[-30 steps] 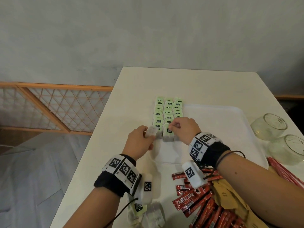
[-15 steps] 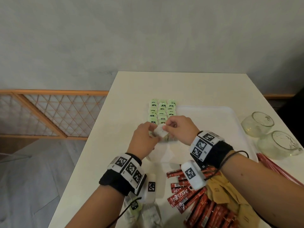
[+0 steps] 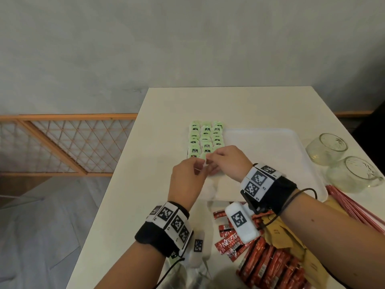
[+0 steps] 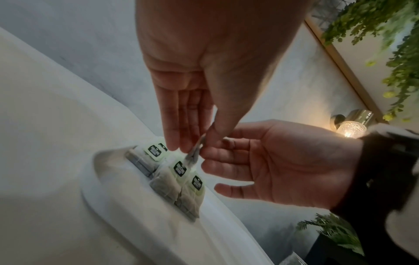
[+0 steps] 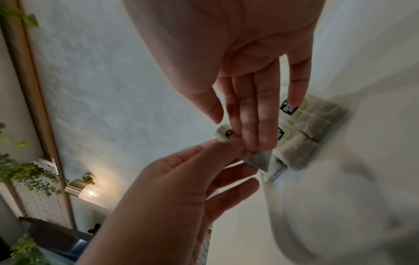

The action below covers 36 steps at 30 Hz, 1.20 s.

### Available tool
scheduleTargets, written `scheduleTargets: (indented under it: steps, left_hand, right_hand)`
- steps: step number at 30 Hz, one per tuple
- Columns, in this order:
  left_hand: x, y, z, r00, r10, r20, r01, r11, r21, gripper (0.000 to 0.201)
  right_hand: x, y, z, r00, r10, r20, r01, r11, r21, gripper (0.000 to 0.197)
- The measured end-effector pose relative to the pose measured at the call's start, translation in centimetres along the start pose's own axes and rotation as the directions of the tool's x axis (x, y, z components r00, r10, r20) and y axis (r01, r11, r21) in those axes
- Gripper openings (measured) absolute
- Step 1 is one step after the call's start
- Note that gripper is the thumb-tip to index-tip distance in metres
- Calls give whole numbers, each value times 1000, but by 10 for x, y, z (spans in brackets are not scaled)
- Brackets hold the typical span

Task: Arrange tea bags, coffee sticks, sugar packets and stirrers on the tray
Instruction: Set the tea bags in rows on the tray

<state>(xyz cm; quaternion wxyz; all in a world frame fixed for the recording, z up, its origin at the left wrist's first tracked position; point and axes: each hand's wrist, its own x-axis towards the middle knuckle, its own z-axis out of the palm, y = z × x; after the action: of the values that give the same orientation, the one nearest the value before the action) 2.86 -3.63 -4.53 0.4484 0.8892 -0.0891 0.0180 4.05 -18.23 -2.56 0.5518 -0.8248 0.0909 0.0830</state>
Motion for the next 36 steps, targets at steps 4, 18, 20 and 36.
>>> scheduleTargets:
  steps: [4, 18, 20, 36]
  left_hand:
    - [4, -16, -13, 997, -66, 47, 61, 994, 93, 14]
    - [51, -46, -18, 954, -239, 180, 221, 969, 111, 8]
    - [55, -46, -17, 954, -238, 181, 222, 969, 104, 9]
    - [26, -27, -47, 953, -200, 229, 196, 980, 39, 22]
  right_hand:
    - [1, 10, -4, 999, 9, 38, -8, 1000, -27, 26]
    - [13, 45, -33, 979, 175, -105, -198, 939, -282, 8]
    - [15, 46, -31, 973, 195, -122, -221, 938, -268, 9]
    - [-45, 48, -35, 994, 88, -70, -105, 945, -309, 18]
